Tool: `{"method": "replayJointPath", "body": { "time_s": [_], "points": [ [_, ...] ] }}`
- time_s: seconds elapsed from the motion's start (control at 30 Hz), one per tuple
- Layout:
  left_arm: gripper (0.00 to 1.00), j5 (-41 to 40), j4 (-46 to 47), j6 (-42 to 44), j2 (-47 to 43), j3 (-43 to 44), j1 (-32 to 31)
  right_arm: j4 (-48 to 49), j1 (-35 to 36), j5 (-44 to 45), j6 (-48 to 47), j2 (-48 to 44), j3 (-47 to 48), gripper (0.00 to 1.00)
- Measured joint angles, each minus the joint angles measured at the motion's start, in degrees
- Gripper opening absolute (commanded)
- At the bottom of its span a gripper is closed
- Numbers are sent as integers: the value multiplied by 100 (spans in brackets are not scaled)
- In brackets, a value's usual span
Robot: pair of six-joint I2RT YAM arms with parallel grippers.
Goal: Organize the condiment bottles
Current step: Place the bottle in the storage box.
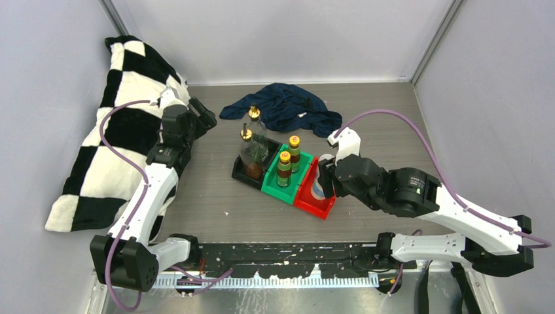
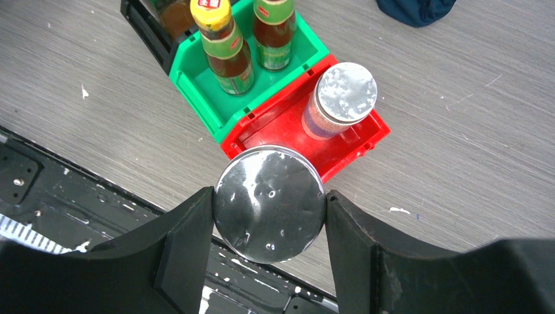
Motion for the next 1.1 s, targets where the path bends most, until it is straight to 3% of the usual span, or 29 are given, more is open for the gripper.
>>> {"method": "replayJointPath", "body": {
  "time_s": [1.1],
  "points": [
    [73,-2,0,2,0,0,-24,522,9,-103,111,269,-761,1]
  ]
}}
